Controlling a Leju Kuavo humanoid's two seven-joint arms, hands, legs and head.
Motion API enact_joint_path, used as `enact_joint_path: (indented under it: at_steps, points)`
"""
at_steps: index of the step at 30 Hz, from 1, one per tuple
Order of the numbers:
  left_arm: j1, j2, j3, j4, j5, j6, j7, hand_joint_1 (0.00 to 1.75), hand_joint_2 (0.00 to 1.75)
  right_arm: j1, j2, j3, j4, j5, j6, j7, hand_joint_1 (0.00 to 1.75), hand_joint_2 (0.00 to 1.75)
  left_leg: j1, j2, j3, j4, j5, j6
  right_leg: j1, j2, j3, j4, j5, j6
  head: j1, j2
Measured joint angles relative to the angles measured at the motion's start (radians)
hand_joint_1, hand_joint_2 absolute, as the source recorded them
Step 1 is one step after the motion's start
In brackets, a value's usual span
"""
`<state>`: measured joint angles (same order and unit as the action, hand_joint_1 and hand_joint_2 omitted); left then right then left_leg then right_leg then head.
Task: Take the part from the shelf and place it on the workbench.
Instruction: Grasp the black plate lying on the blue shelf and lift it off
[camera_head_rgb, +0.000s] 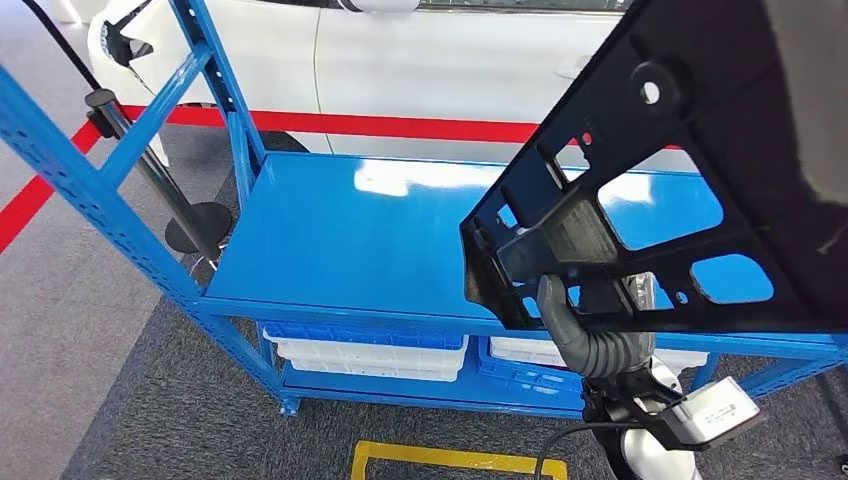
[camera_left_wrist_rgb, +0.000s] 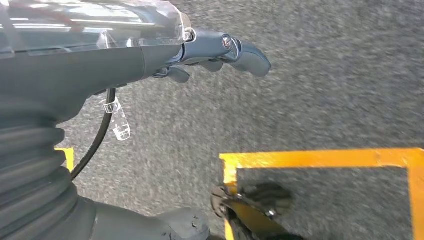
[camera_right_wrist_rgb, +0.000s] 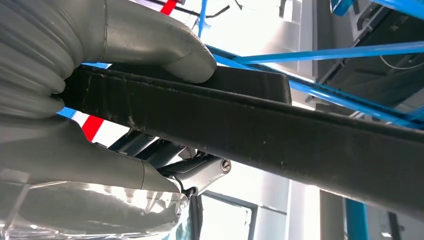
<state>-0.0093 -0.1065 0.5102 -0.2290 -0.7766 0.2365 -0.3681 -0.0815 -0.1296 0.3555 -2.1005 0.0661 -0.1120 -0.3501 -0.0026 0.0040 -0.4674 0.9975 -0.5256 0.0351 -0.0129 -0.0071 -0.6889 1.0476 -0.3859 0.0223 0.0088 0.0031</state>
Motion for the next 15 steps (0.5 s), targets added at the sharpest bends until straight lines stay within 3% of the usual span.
enact_joint_path:
  at_steps: [2, 3, 4, 5, 7, 8, 9, 11, 12, 14, 15]
  points:
    - [0.001, -0.001, -0.001, 0.000, -0.007, 0.000, -0.001, 0.00, 1.75, 0.033, 0.008, 0.000, -0.011, 0.024, -0.026, -0.018, 1.75, 1.75, 0.004, 0.004, -0.022, -0.008, 0.029, 0.010, -0.001, 0.004, -0.022, 0.072, -0.092, 0.006, 0.001, 0.000]
    - [0.001, -0.002, -0.001, 0.000, -0.011, 0.000, -0.002, 0.00, 1.75, 0.052, 0.014, 0.000, -0.016, 0.036, -0.040, -0.027, 1.75, 1.75, 0.004, 0.004, -0.036, -0.008, 0.040, 0.013, -0.001, 0.005, -0.033, 0.130, -0.143, 0.009, 0.002, 0.000]
    - [0.001, -0.003, -0.001, 0.000, -0.016, 0.000, -0.002, 0.00, 1.75, 0.072, 0.021, 0.000, -0.021, 0.048, -0.054, -0.035, 1.75, 1.75, 0.003, 0.004, -0.051, -0.007, 0.051, 0.014, -0.002, 0.005, -0.041, 0.188, -0.176, 0.011, 0.002, 0.000]
    - [0.002, -0.004, -0.002, 0.000, -0.019, 0.001, -0.003, 0.00, 1.75, 0.092, 0.029, 0.000, -0.024, 0.058, -0.068, -0.042, 1.75, 1.75, 0.003, 0.005, -0.066, -0.004, 0.061, 0.013, -0.002, 0.005, -0.040, 0.229, -0.183, 0.013, 0.002, 0.000]
    - [0.002, -0.007, -0.002, 0.000, -0.023, 0.003, -0.003, 0.00, 1.75, 0.135, 0.045, 0.000, -0.029, 0.075, -0.098, -0.055, 1.75, 1.75, 0.003, 0.005, -0.099, 0.005, 0.078, 0.009, -0.002, 0.004, 0.007, 0.222, -0.142, 0.014, 0.002, 0.000]
    - [0.002, -0.009, -0.002, 0.000, -0.025, 0.003, -0.003, 0.00, 1.75, 0.155, 0.054, 0.000, -0.033, 0.081, -0.111, -0.061, 1.75, 1.75, 0.003, 0.005, -0.113, 0.013, 0.084, 0.007, -0.002, 0.004, 0.055, 0.171, -0.120, 0.012, 0.002, 0.000]
    - [0.002, -0.010, -0.002, 0.000, -0.027, 0.004, -0.003, 0.00, 1.75, 0.171, 0.062, -0.001, -0.037, 0.084, -0.121, -0.067, 1.75, 1.75, 0.001, 0.005, -0.125, 0.021, 0.088, 0.003, -0.001, 0.004, 0.109, 0.101, -0.118, 0.009, 0.003, 0.000]
    - [0.002, -0.012, -0.001, 0.000, -0.030, 0.005, -0.003, 0.00, 1.75, 0.196, 0.075, -0.003, -0.045, 0.083, -0.132, -0.078, 1.75, 1.75, -0.001, 0.005, -0.138, 0.032, 0.097, -0.007, 0.003, 0.005, 0.183, -0.007, -0.138, -0.002, 0.002, 0.000]
    - [0.002, -0.012, -0.001, 0.000, -0.031, 0.005, -0.004, 0.00, 1.75, 0.205, 0.080, -0.004, -0.049, 0.082, -0.134, -0.082, 1.75, 1.75, -0.002, 0.005, -0.141, 0.034, 0.102, -0.012, 0.007, 0.005, 0.194, -0.030, -0.147, -0.008, 0.003, 0.000]
    - [0.002, -0.013, -0.001, 0.000, -0.031, 0.006, -0.004, 0.00, 1.75, 0.221, 0.088, -0.006, -0.054, 0.080, -0.135, -0.086, 1.75, 1.75, -0.001, 0.005, -0.146, 0.037, 0.108, -0.025, 0.004, 0.004, 0.184, -0.036, -0.134, -0.023, 0.006, 0.000]
    - [0.002, -0.012, -0.001, 0.000, -0.031, 0.006, -0.004, 0.00, 1.75, 0.226, 0.093, -0.007, -0.055, 0.081, -0.136, -0.087, 1.75, 1.75, 0.000, 0.004, -0.154, 0.048, 0.093, -0.032, 0.002, 0.003, 0.175, -0.038, -0.123, -0.032, 0.005, 0.000]
